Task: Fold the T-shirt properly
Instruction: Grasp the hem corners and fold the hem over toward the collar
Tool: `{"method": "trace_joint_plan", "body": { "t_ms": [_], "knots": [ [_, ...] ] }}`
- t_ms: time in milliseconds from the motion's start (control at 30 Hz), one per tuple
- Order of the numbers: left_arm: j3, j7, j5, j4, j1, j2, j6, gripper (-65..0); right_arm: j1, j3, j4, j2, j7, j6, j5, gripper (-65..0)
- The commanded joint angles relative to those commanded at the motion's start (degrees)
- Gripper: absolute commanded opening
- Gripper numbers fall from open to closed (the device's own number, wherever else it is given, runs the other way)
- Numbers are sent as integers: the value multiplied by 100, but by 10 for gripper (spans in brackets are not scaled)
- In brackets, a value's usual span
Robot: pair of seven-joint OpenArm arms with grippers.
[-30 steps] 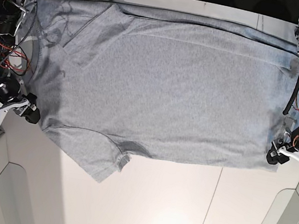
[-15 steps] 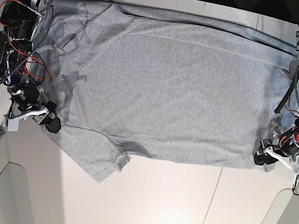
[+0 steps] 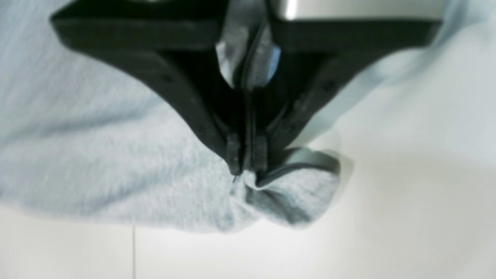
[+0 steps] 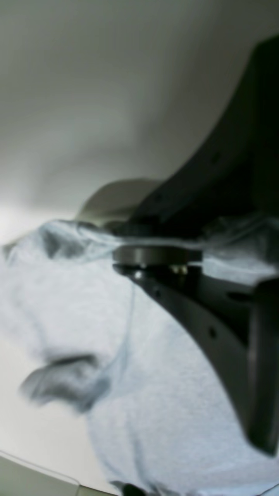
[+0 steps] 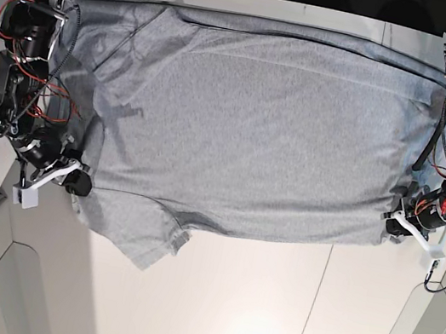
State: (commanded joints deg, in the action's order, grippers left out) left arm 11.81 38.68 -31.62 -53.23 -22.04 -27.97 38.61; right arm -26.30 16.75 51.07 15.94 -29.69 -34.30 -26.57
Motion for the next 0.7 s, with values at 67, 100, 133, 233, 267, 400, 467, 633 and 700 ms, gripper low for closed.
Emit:
{"method": "trace_joint_plan", "body": {
  "t_ms": [67,100,133,233,267,400,467,633,700],
  "knots": [
    [0,343,-127,-321,0,0,2,-650,11,0,214,66,-323,0,-2,-650],
    [0,490,-221,-446,2,0,0,-650,17,0,310,92,-439,0,-9,-650],
    [0,577,-291,-544,2,-2,0,-650,17,0,378,125,-544,0,-50,-650],
    [0,693,-354,-848,61,-76,0,-650,85,0,608,306,-828,0,-411,-650],
    [0,765,-387,-964,105,-131,0,-650,131,0,686,376,-925,0,-533,-650],
    [0,1134,-717,-1545,442,-339,2,-650,479,7,1084,664,-1182,-2,-962,-650],
    [0,1176,-796,-1886,715,-424,2,-650,715,4,1344,776,-1244,-2,-1119,-650],
    [70,1178,-802,-2702,1556,-564,-2,-650,1421,11,2057,988,-1325,0,-1294,-650],
    [133,1176,-804,-2942,1871,-568,-2,-650,1738,22,2297,1010,-1327,0,-1287,-650]
  ]
}}
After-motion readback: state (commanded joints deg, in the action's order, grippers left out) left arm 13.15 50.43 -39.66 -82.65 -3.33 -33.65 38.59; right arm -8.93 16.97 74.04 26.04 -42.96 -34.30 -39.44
